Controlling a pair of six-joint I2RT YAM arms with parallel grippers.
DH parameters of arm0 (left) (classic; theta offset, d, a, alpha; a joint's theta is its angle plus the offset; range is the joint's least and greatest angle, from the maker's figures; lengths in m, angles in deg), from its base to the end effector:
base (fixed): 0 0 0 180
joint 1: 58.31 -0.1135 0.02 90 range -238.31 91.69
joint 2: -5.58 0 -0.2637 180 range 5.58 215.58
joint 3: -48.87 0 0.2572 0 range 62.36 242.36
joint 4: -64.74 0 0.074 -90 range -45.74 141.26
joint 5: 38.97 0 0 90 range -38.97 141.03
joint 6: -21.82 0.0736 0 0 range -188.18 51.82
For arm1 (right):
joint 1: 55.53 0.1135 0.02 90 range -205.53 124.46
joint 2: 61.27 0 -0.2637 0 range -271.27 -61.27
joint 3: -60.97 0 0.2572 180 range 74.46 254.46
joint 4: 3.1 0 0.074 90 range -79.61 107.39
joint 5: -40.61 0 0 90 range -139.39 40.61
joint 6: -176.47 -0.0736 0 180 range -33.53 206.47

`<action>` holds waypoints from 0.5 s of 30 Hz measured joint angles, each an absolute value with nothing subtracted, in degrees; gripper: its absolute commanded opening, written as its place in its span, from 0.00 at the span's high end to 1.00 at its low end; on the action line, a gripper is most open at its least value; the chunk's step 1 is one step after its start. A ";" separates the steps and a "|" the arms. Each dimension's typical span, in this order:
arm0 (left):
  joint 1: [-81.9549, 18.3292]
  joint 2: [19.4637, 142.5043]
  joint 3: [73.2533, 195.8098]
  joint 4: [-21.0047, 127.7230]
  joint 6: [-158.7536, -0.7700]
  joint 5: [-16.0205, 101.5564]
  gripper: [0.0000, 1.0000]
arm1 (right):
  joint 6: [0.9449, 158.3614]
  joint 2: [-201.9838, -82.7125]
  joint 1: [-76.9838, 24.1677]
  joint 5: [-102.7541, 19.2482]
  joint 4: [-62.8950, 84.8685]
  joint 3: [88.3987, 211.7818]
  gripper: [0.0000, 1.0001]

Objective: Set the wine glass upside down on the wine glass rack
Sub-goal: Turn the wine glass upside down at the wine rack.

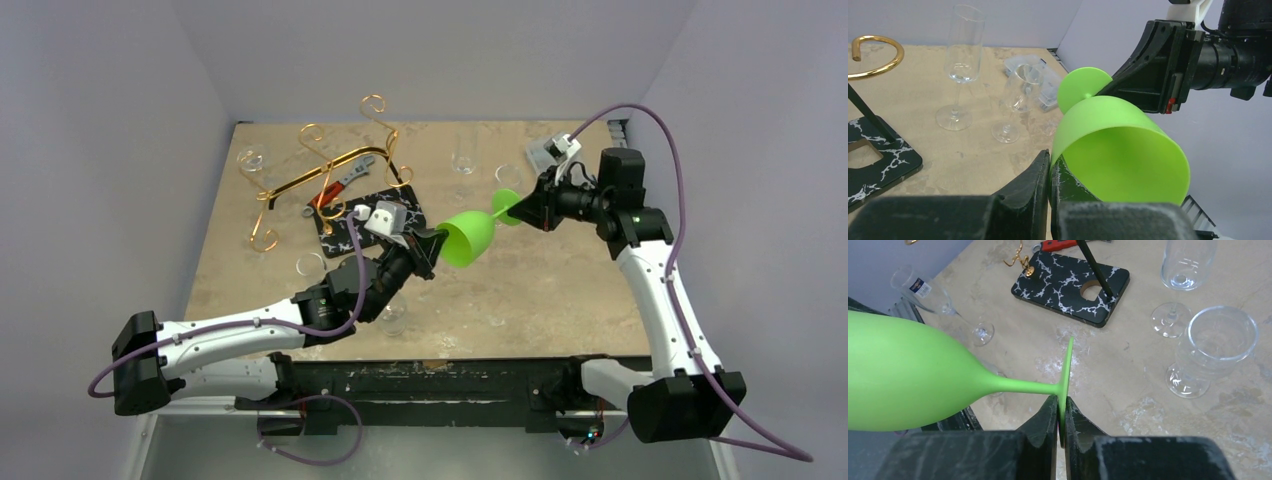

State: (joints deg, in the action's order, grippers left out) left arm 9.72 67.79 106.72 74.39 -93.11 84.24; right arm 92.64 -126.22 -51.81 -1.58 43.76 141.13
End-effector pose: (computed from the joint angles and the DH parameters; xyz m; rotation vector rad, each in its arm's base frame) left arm 0.1453 -0.2525 0.3397 0.0934 1.5546 -0.8734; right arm 0.2575 0.0714 0.3551 -0.6558 1.9215 0.8499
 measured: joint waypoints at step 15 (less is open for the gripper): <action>9.35 62.20 103.86 72.60 -98.66 81.77 0.42 | 96.40 -125.28 -52.42 -2.22 43.52 140.91 1.00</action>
State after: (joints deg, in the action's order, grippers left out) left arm 9.35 62.20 103.86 72.60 -98.66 81.77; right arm 96.40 -125.28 -52.42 -2.22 43.52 140.91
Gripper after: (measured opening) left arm 0.494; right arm 0.008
